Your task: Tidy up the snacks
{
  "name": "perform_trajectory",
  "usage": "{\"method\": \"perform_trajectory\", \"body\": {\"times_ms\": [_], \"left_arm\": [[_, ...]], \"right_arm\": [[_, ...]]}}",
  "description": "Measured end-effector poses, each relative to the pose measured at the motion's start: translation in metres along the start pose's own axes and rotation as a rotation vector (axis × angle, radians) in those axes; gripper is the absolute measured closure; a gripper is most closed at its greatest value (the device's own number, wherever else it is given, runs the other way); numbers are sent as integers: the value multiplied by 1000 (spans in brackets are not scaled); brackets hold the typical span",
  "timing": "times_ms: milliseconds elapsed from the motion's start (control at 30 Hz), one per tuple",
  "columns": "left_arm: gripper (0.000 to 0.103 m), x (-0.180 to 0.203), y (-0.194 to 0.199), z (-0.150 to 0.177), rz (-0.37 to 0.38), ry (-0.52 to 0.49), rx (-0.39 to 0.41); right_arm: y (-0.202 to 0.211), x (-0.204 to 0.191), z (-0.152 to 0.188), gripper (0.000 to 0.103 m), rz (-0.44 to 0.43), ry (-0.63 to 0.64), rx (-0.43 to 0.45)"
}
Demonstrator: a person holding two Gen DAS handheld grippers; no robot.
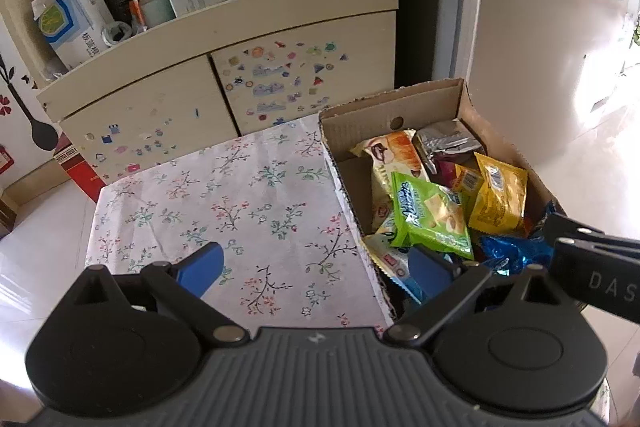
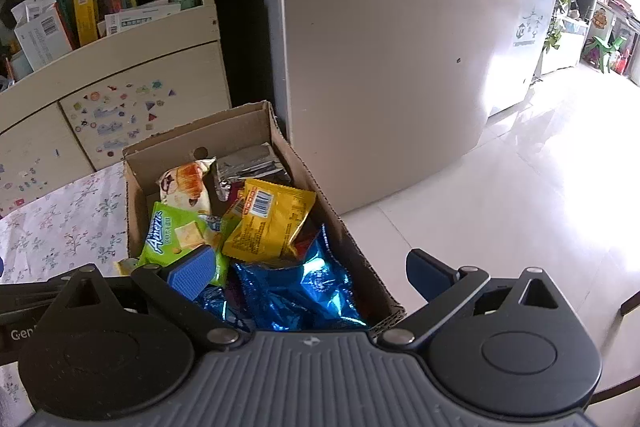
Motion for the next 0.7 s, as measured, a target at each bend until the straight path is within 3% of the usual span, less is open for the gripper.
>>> {"method": "perform_trajectory", "body": {"times_ms": [700], "left_arm": [[5, -46, 24, 14, -30, 24, 31]], "right_arm": [[27, -41, 7, 0, -52, 44, 32]]}}
Point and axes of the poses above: each gripper's, at about its wrist camera, not at the fingertips, and y roughly against the way its jaws point, x to its right, z to its underside, the point moved 10 cm from there along -y, roughly the way its jaws point, and after that the axes turned 2 degrees about z, right-handed, at the moved point
